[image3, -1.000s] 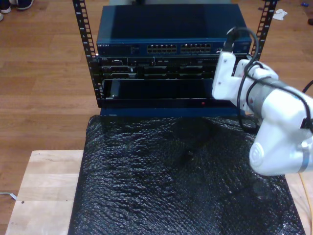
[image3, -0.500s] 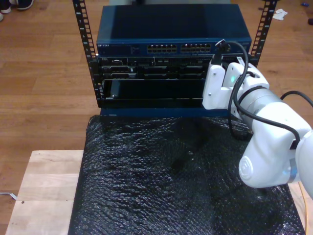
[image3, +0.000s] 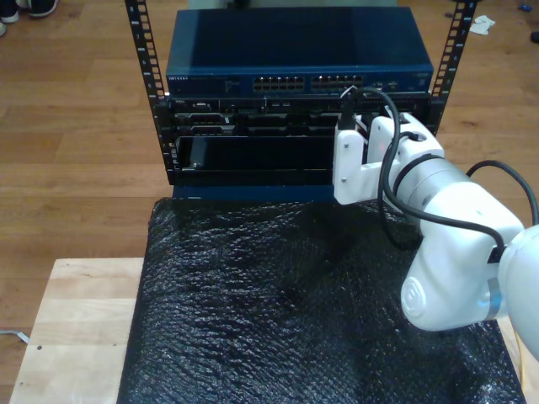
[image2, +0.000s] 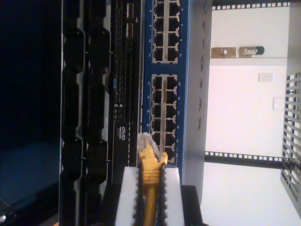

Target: Grab the cable and plug it in

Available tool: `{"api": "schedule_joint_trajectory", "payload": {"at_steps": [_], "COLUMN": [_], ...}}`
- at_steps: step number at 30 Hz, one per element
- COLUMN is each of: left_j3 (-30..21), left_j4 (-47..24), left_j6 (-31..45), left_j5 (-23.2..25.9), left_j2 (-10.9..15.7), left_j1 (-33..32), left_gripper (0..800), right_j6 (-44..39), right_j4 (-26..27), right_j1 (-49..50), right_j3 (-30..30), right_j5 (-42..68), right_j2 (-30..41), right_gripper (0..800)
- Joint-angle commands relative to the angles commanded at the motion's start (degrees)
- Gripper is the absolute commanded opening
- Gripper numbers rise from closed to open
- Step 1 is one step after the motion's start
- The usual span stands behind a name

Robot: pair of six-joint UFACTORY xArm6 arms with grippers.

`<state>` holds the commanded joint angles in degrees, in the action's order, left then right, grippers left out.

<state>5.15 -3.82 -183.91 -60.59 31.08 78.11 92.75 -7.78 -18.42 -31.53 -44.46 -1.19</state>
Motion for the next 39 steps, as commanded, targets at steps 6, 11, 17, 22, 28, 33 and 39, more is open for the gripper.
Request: {"api": "schedule_joint_trajectory", "payload": {"at_steps": [6, 11, 17, 22, 28, 33, 39], "left_j3": [0.0, 0.0, 0.0, 0.0, 0.0, 0.0, 0.0], "left_j4": [0.0, 0.0, 0.0, 0.0, 0.0, 0.0, 0.0], "left_j6": [0.0, 0.0, 0.0, 0.0, 0.0, 0.0, 0.0], "left_j5": [0.0, 0.0, 0.0, 0.0, 0.0, 0.0, 0.0], "left_j2": [0.0, 0.0, 0.0, 0.0, 0.0, 0.0, 0.0], "left_j1": [0.0, 0.0, 0.0, 0.0, 0.0, 0.0, 0.0], "left_gripper": [800, 800, 800, 800, 800, 800, 800], "right_j6": [0.0, 0.2, 0.5, 0.4, 0.4, 0.4, 0.0], "right_j4": [0.2, 0.3, 0.7, 0.6, 0.6, 0.5, 0.5], "right_j1": [-0.3, -0.3, -0.2, 0.1, 0.2, 0.1, 1.6], "right_j3": [-0.3, -1.5, -7.2, -8.8, -11.2, -11.4, -14.2], "right_j5": [-0.4, -0.4, -2.6, -7.2, -7.1, -8.1, -17.3], "right_j2": [-1.1, -3.6, -9.1, -10.4, -10.4, -10.8, -15.6], "right_gripper": [0, 0, 0, 0, 0, 0, 0]}}
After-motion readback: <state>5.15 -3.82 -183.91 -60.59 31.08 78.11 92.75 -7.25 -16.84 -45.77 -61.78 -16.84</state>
